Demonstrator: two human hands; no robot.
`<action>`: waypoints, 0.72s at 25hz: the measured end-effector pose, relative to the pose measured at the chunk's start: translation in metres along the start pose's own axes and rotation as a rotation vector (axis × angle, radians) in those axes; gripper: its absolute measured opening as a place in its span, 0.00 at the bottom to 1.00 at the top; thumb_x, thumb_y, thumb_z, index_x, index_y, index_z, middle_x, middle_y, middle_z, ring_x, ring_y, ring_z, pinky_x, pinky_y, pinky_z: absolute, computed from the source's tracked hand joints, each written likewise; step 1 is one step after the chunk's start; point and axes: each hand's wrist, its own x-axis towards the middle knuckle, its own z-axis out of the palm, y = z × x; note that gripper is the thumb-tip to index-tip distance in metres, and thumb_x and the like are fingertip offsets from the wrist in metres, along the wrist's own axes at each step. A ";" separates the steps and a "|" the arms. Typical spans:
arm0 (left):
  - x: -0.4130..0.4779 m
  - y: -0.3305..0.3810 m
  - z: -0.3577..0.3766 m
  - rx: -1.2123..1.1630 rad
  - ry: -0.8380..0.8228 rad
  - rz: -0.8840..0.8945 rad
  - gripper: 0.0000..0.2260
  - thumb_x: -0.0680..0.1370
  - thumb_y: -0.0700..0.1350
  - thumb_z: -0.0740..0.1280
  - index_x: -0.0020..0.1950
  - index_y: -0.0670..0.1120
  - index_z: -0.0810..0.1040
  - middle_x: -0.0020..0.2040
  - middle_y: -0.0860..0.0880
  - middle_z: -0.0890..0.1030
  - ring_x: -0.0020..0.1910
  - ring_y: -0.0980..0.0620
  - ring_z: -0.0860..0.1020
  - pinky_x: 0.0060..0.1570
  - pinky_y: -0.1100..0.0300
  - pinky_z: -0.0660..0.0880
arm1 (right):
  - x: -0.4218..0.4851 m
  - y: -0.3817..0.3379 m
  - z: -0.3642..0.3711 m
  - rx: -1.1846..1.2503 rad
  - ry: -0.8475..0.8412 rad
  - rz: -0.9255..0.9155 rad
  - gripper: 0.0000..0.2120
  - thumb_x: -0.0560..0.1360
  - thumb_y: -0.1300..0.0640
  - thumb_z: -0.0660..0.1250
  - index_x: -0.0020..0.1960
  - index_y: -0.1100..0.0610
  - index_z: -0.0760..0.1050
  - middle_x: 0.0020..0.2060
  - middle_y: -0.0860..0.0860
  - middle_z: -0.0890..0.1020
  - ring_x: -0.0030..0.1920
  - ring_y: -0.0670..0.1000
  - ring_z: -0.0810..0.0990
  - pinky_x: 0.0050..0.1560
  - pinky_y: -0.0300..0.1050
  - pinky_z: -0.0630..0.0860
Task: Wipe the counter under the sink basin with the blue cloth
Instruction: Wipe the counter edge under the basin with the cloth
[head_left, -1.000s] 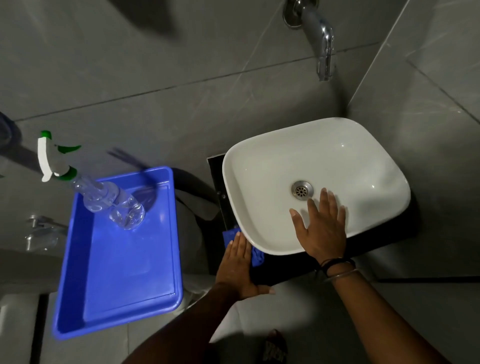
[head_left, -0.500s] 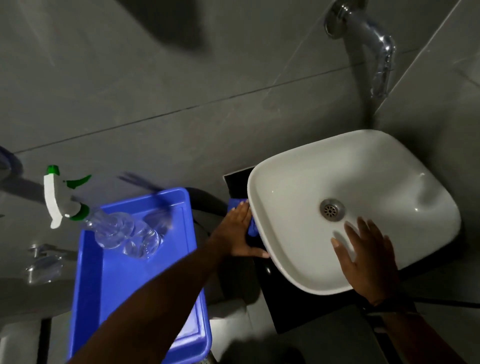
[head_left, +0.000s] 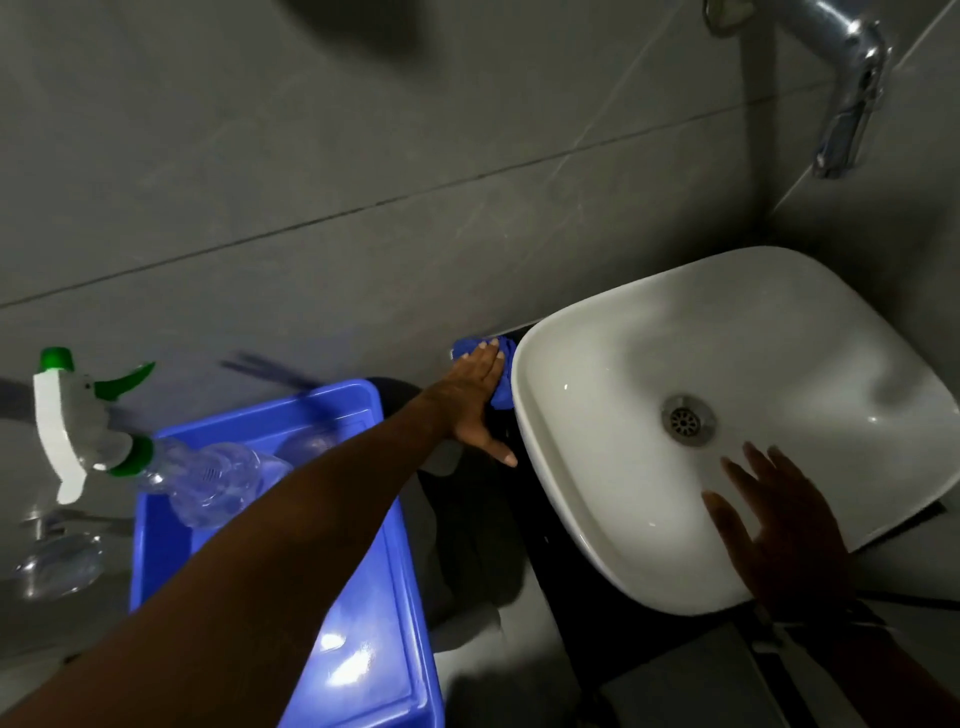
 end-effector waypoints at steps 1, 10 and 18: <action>-0.008 0.007 0.006 -0.011 0.008 0.017 0.67 0.58 0.70 0.77 0.80 0.42 0.40 0.80 0.40 0.39 0.78 0.46 0.35 0.73 0.54 0.33 | 0.000 -0.001 -0.002 0.007 -0.002 -0.001 0.42 0.73 0.28 0.40 0.68 0.56 0.72 0.72 0.57 0.70 0.75 0.58 0.63 0.72 0.64 0.63; -0.144 0.144 0.113 -0.135 0.056 -0.057 0.62 0.61 0.74 0.71 0.80 0.39 0.45 0.80 0.40 0.42 0.79 0.41 0.40 0.77 0.49 0.37 | -0.001 -0.011 -0.018 -0.007 0.000 -0.057 0.38 0.71 0.33 0.47 0.63 0.59 0.77 0.65 0.60 0.77 0.69 0.63 0.70 0.65 0.64 0.70; -0.205 0.267 0.191 -0.137 -0.044 -0.048 0.20 0.80 0.56 0.55 0.60 0.51 0.83 0.60 0.55 0.83 0.61 0.56 0.80 0.61 0.60 0.75 | -0.002 -0.006 -0.010 0.010 0.078 -0.111 0.33 0.72 0.34 0.52 0.59 0.57 0.79 0.63 0.58 0.79 0.69 0.61 0.70 0.66 0.63 0.68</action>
